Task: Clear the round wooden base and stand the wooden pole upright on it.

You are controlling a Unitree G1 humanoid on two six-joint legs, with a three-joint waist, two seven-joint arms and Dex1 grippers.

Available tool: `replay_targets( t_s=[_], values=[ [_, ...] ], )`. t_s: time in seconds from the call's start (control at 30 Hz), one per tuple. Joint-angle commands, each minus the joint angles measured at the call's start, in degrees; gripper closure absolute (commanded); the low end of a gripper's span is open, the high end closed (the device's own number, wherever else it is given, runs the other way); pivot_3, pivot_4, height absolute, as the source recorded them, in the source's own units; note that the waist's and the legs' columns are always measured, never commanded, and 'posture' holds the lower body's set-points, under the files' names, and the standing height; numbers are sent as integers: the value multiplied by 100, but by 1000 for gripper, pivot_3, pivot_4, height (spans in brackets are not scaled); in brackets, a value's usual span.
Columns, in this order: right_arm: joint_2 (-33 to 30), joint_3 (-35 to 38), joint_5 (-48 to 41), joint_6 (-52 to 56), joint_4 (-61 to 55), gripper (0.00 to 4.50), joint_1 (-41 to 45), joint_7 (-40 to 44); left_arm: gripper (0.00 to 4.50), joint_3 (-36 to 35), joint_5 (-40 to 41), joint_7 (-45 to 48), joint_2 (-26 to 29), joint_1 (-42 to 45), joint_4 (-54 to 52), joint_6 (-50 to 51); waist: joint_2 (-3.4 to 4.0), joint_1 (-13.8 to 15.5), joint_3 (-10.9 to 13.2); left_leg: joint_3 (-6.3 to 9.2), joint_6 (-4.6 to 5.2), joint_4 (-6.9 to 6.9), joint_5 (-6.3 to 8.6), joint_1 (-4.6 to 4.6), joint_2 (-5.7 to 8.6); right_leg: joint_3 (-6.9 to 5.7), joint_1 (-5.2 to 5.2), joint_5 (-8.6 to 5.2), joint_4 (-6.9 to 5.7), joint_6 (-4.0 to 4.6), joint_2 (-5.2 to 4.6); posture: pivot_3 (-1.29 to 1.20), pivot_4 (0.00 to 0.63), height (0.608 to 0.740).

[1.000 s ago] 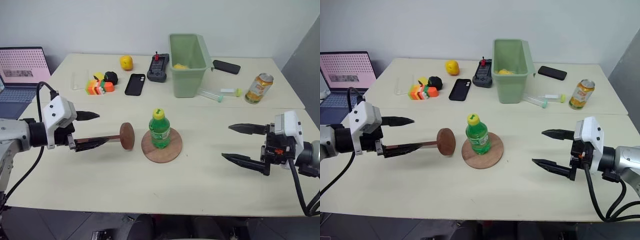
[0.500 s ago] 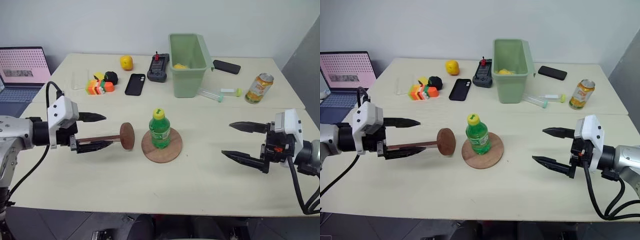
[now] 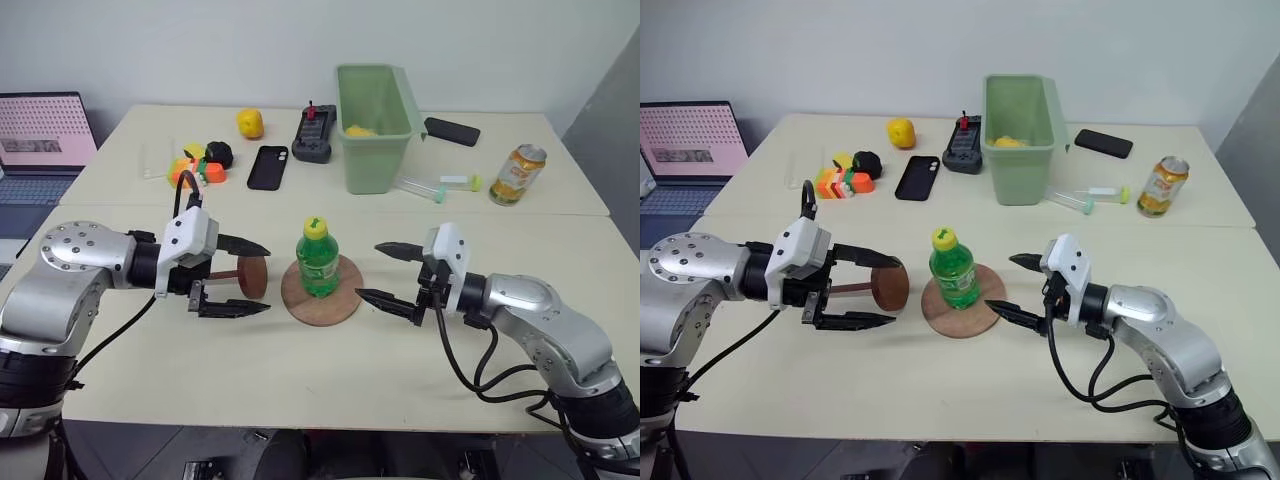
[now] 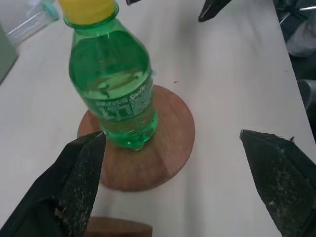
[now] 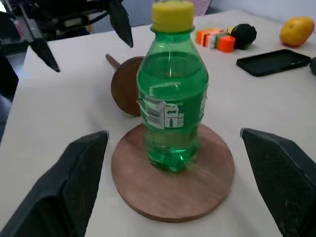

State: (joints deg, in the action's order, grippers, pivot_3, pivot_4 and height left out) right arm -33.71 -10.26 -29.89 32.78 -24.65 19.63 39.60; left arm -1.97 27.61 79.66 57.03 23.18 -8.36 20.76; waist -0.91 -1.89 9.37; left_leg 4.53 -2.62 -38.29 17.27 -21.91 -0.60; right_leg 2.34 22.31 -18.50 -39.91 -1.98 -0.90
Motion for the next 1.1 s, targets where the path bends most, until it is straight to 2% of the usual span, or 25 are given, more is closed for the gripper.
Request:
replay_targets(
  t_s=[0.03, 0.43, 0.7, 0.83, 0.93, 1.03, 1.1],
  values=[
    [527, -396, 331, -281, 419, 13, 374, 42, 0, 13, -53, 109, 63, 168, -19, -86, -1, -4, 0, 0, 0, -1, 0, 2, -1, -1, 0, 0, 0, 0, 0, 0, 150, 740],
    [1726, -904, 965, -630, 1804, 13, 964, 187, 0, -174, -61, 77, 261, -2, -213, 60, 1, -44, 1, 2, 1, -5, 0, 8, -1, -1, -1, 0, -11, 0, 2, 0, 150, 740],
    [2522, -852, 1249, -1074, 2825, 13, 1341, 142, 0, -228, -44, 8, 294, -52, -304, 144, 2, -84, 2, 4, 0, -4, 0, 8, -2, -3, 0, 0, -13, 0, 3, 0, 150, 740],
    [2685, -794, 1422, -1296, 3074, 13, 1363, 63, 0, -241, -40, -18, 297, -56, -328, 159, 3, -93, 2, 4, 0, -4, 0, 9, -2, -2, 0, 0, -14, 0, 3, 0, 150, 740],
    [2702, -767, 1458, -1402, 3030, 459, 1284, 90, 0, -229, -26, -51, 284, -28, -335, 175, 4, -103, 3, 4, 0, -4, 0, 9, -2, -2, 1, 0, -13, 0, 3, 0, 150, 740],
    [2679, -729, 1419, -1373, 2805, 1141, 1183, 108, 0, -252, 18, -80, 265, -34, -367, 210, 4, -105, 3, 5, 0, -3, 0, 9, -2, -3, 1, 0, -14, 0, 3, 0, 150, 740],
    [2624, -650, 1311, -1247, 2435, 1233, 1042, 85, 0, -238, 105, -208, 139, 94, -352, 345, 4, -103, 3, 5, 0, -3, 0, 8, -2, -2, 1, 0, -13, 0, 3, 0, 150, 740]
  ],
)
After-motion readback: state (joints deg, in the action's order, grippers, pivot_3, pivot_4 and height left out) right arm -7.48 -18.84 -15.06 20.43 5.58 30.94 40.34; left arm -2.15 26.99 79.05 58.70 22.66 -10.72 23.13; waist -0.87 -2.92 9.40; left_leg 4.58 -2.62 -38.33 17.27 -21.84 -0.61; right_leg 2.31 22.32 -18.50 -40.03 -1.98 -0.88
